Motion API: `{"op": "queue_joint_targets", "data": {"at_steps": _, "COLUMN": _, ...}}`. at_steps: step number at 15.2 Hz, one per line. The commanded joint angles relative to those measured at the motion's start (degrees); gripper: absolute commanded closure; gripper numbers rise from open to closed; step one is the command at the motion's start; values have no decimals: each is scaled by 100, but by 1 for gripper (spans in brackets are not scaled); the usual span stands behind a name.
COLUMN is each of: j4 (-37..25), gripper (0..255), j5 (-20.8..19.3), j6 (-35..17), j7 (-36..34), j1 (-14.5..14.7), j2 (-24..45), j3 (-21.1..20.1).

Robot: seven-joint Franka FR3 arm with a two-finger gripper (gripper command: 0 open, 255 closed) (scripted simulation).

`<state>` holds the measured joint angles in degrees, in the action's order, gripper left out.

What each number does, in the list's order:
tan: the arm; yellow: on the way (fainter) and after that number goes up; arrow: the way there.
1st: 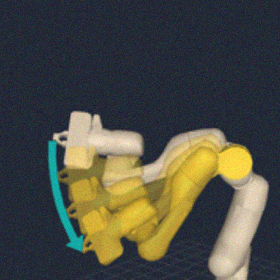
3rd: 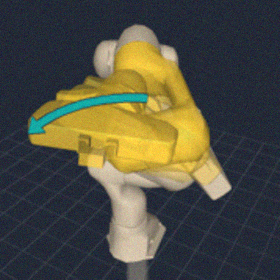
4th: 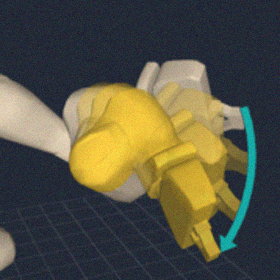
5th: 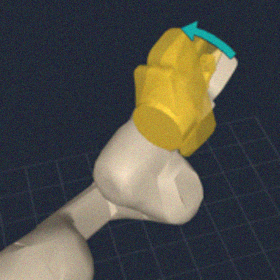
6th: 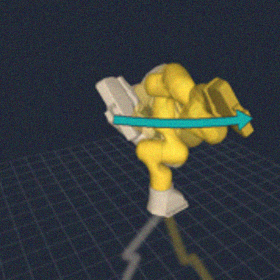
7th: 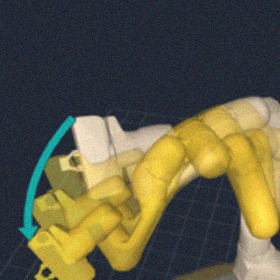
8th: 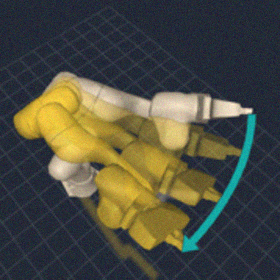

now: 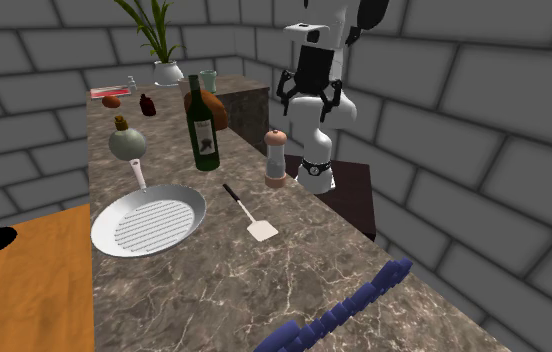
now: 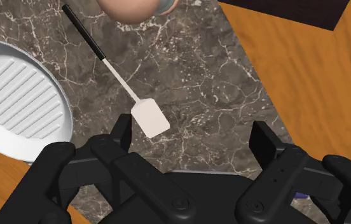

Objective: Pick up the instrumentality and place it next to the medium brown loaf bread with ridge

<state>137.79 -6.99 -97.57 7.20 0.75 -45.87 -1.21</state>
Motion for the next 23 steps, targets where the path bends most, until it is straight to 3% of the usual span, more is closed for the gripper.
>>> {"op": "queue_joint_targets", "data": {"at_steps": 1, "j4": 0, "gripper": 0, "j5": 0, "j6": 0, "j7": 0, "j1": 0, "j2": 0, "j3": 0}}
{"op": "queue_joint_targets", "data": {"at_steps": 7, "j4": 485, "gripper": 0, "j5": -372, "j6": -796, "j7": 1457, "j1": 107, "j2": 459, "j3": 870}}
{"op": "queue_joint_targets", "data": {"at_steps": 14, "j4": 597, "gripper": 0, "j5": -668, "j6": -1787, "j7": 3168, "j1": 264, "j2": 1538, "j3": 1848}}
{"op": "queue_joint_targets", "data": {"at_steps": 21, "j4": 260, "gripper": 0, "j5": -510, "j6": -2746, "j7": 5000, "j1": 557, "j2": 3102, "j3": 2713}}
{"op": "queue_joint_targets", "data": {"at_steps": 23, "j4": 261, "gripper": 0, "j5": -460, "j6": -2898, "j7": 5158, "j1": 573, "j2": 3280, "j3": 2774}}
